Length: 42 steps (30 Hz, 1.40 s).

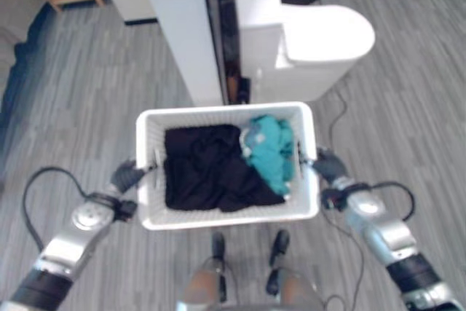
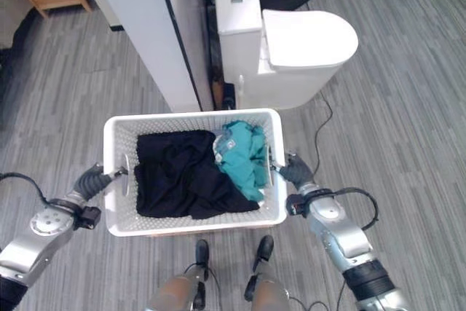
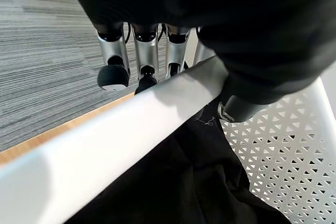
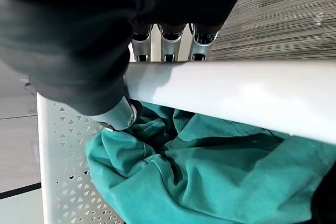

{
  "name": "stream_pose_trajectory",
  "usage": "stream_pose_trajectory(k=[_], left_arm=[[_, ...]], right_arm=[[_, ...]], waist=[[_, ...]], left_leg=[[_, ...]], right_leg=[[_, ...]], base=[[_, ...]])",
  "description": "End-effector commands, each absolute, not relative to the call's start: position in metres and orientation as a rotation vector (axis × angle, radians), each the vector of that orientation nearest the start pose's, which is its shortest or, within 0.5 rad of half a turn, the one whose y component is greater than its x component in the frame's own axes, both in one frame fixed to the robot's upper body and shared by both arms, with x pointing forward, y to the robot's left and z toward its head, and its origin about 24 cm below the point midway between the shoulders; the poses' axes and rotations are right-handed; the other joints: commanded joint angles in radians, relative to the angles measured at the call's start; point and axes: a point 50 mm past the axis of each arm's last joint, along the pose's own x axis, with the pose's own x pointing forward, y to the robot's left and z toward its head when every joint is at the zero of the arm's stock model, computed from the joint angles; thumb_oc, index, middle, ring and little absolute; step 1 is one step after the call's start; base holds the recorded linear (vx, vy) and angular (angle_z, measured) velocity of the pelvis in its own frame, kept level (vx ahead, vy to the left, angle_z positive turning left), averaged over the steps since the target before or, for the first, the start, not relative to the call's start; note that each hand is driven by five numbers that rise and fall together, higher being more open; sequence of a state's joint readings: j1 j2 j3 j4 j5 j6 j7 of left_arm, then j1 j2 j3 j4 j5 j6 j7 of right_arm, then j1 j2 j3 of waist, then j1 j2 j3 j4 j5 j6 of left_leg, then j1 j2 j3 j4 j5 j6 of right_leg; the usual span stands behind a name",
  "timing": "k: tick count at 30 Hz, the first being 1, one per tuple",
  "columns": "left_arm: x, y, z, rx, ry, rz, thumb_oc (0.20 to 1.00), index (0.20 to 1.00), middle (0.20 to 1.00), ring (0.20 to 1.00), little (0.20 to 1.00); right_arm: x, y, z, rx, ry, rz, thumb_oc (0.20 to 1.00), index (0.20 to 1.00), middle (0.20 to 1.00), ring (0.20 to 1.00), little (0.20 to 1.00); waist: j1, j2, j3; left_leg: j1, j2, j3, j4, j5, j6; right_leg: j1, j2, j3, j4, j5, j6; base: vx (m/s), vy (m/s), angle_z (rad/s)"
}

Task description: Grab the laundry basket,head to the washer,open it,put in the laundry and shut it.

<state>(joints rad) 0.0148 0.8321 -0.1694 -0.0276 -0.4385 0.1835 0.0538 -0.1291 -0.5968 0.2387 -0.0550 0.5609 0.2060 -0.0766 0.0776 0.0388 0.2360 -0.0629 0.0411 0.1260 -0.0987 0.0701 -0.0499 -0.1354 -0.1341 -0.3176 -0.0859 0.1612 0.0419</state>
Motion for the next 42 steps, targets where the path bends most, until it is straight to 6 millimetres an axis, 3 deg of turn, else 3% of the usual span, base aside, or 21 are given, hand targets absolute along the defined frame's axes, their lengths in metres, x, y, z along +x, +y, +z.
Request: stream_pose_trajectory(k=[1, 10, 13, 14, 17, 19, 21, 24, 25, 26, 27, 29, 31, 33, 35, 37, 42], left_arm=[[0.256, 0.203, 0.107, 0.217, -0.002, -0.369, 0.2, 0.2, 0.2, 0.2, 0.2], [0.253, 0.198, 0.097, 0.181, 0.031, -0.377, 0.2, 0.2, 0.2, 0.2, 0.2], [0.253, 0.195, 0.095, 0.163, 0.036, -0.373, 0.2, 0.2, 0.2, 0.2, 0.2], [0.253, 0.195, 0.095, 0.163, 0.036, -0.373, 0.2, 0.2, 0.2, 0.2, 0.2], [0.26, 0.185, 0.099, 0.154, 0.01, -0.394, 0.2, 0.2, 0.2, 0.2, 0.2], [0.262, 0.183, 0.101, 0.151, -0.002, -0.399, 0.2, 0.2, 0.2, 0.2, 0.2], [0.265, 0.182, 0.105, 0.159, -0.017, -0.403, 0.2, 0.2, 0.2, 0.2, 0.2], [0.262, 0.184, 0.103, 0.154, -0.011, -0.401, 0.2, 0.2, 0.2, 0.2, 0.2], [0.262, 0.184, 0.103, 0.155, -0.011, -0.401, 0.2, 0.2, 0.2, 0.2, 0.2], [0.259, 0.187, 0.1, 0.138, -0.005, -0.382, 0.2, 0.2, 0.2, 0.2, 0.2], [0.259, 0.187, 0.1, 0.138, -0.005, -0.382, 0.2, 0.2, 0.2, 0.2, 0.2], [0.254, 0.192, 0.097, 0.118, 0.002, -0.353, 0.2, 0.2, 0.2, 0.2, 0.2], [0.253, 0.191, 0.093, 0.104, 0.015, -0.355, 0.2, 0.2, 0.2, 0.2, 0.2], [0.255, 0.189, 0.091, 0.101, 0.022, -0.358, 0.2, 0.2, 0.2, 0.2, 0.2], [0.256, 0.188, 0.09, 0.109, 0.023, -0.371, 0.2, 0.2, 0.2, 0.2, 0.2], [0.258, 0.187, 0.091, 0.128, 0.019, -0.386, 0.2, 0.2, 0.2, 0.2, 0.2], [0.26, 0.192, 0.096, 0.157, 0.017, -0.383, 0.2, 0.2, 0.2, 0.2, 0.2]], right_arm=[[0.252, -0.136, 0.091, 0.134, 0.045, 0.546, 0.2, 0.2, 0.2, 0.2, 0.2], [0.248, -0.138, 0.081, 0.156, 0.079, 0.525, 0.2, 0.2, 0.2, 0.2, 0.2], [0.251, -0.138, 0.086, 0.164, 0.06, 0.516, 0.2, 0.2, 0.2, 0.2, 0.2], [0.251, -0.138, 0.086, 0.164, 0.06, 0.516, 0.2, 0.2, 0.2, 0.2, 0.2], [0.254, -0.145, 0.096, 0.157, 0.019, 0.488, 0.2, 0.2, 0.2, 0.2, 0.2], [0.253, -0.149, 0.099, 0.156, 0.006, 0.473, 0.2, 0.2, 0.2, 0.2, 0.2], [0.255, -0.153, 0.103, 0.148, -0.008, 0.459, 0.2, 0.2, 0.2, 0.2, 0.2], [0.259, -0.151, 0.105, 0.157, -0.013, 0.474, 0.2, 0.2, 0.2, 0.2, 0.2], [0.259, -0.151, 0.105, 0.157, -0.013, 0.475, 0.2, 0.2, 0.2, 0.2, 0.2], [0.26, -0.148, 0.102, 0.168, 0.003, 0.488, 0.2, 0.2, 0.2, 0.2, 0.2], [0.26, -0.148, 0.102, 0.168, 0.003, 0.488, 0.2, 0.2, 0.2, 0.2, 0.2], [0.259, -0.147, 0.097, 0.176, 0.023, 0.488, 0.2, 0.2, 0.2, 0.2, 0.2], [0.258, -0.149, 0.095, 0.177, 0.032, 0.479, 0.2, 0.2, 0.2, 0.2, 0.2], [0.257, -0.149, 0.093, 0.177, 0.035, 0.466, 0.2, 0.2, 0.2, 0.2, 0.2], [0.253, -0.148, 0.09, 0.176, 0.044, 0.471, 0.2, 0.2, 0.2, 0.2, 0.2], [0.25, -0.146, 0.087, 0.195, 0.048, 0.466, 0.2, 0.2, 0.2, 0.2, 0.2], [0.25, -0.14, 0.082, 0.213, 0.06, 0.463, 0.2, 0.2, 0.2, 0.2, 0.2]], waist=[[-0.003, 0.004, -0.142], [-0.013, 0.008, -0.17], [-0.018, 0.006, -0.159], [-0.019, 0.006, -0.159], [-0.024, -0.004, -0.121], [-0.025, -0.01, -0.109], [-0.033, -0.022, -0.11], [-0.04, -0.034, -0.123], [-0.043, -0.035, -0.126], [-0.047, -0.033, -0.129], [-0.047, -0.033, -0.129], [-0.055, -0.017, -0.137], [-0.066, 0.001, -0.137], [-0.072, 0.012, -0.13], [-0.072, 0.016, -0.121], [-0.07, 0.013, -0.117], [-0.06, 0.007, -0.118]], left_leg=[[-0.023, 0.008, -0.078, 0.011, -0.035, 0.001], [0.022, 0.059, -0.083, 0.011, -0.017, -0.025], [0.007, 0.094, -0.092, 0.011, 0.026, -0.044], [0.005, 0.095, -0.093, 0.011, 0.027, -0.045], [-0.081, 0.113, -0.101, 0.011, 0.101, -0.068], [-0.093, 0.111, -0.107, 0.011, 0.106, -0.071], [-0.069, 0.106, -0.105, 0.011, 0.064, -0.054], [-0.015, 0.115, -0.207, 0.151, 0.008, -0.041], [-0.022, 0.113, -0.21, 0.152, 0.011, -0.04], [-0.002, 0.116, -0.261, 0.193, -0.011, -0.044], [-0.002, 0.116, -0.261, 0.193, -0.011, -0.044], [0.036, 0.104, -0.296, 0.171, -0.083, -0.044], [0.056, 0.081, -0.259, 0.161, -0.162, -0.029], [0.068, 0.063, -0.238, 0.157, -0.183, -0.022], [0.069, -0.007, -0.218, 0.171, -0.238, 0.017], [0.061, -0.058, -0.192, 0.172, -0.255, 0.046], [0.051, -0.099, -0.154, 0.172, -0.26, 0.075]], right_leg=[[0.07, -0.029, -0.015, 0.109, -0.183, 0.066], [0.114, 0.031, 0.005, 0.107, -0.23, 0.031], [0.104, 0.069, 0.006, 0.109, -0.251, 0.007], [0.103, 0.069, 0.005, 0.109, -0.251, 0.007], [0.06, 0.082, -0.031, 0.111, -0.263, -0.011], [0.046, 0.08, -0.035, 0.118, -0.265, -0.014], [0.012, 0.067, -0.038, 0.126, -0.248, -0.011], [-0.029, 0.052, 0.002, 0.125, -0.206, -0.003], [-0.032, 0.05, 0.0, 0.122, -0.203, -0.002], [-0.04, 0.046, 0.037, 0.118, -0.185, 0.011], [-0.04, 0.046, 0.037, 0.118, -0.185, 0.011], [-0.055, 0.031, 0.084, 0.121, -0.157, 0.032], [-0.056, -0.002, 0.102, 0.137, -0.143, 0.049], [-0.062, -0.026, 0.111, 0.147, -0.123, 0.062], [-0.068, -0.073, 0.137, 0.128, -0.072, 0.089], [-0.075, -0.117, 0.146, 0.093, -0.024, 0.113], [-0.081, -0.162, 0.108, 0.066, 0.021, 0.138]], base=[[0.05, -0.1, 0.0], [0.03, -0.134, -0.02], [-0.09, -0.165, -0.03], [-0.1, -0.089, -0.01], [-0.28, -0.111, 0.14], [-0.14, -0.023, 0.36], [-0.13, 0.032, 0.17], [-0.12, 0.107, -0.01], [-0.05, 0.217, -0.38], [-0.02, 0.142, -0.5], [0.01, 0.255, -0.72], [0.02, 0.263, -0.69], [-0.03, 0.379, -0.52], [-0.06, 0.363, -0.33], [-0.12, 0.464, -0.36], [-0.14, 0.38, -0.42], [-0.08, 0.18, -0.28]])
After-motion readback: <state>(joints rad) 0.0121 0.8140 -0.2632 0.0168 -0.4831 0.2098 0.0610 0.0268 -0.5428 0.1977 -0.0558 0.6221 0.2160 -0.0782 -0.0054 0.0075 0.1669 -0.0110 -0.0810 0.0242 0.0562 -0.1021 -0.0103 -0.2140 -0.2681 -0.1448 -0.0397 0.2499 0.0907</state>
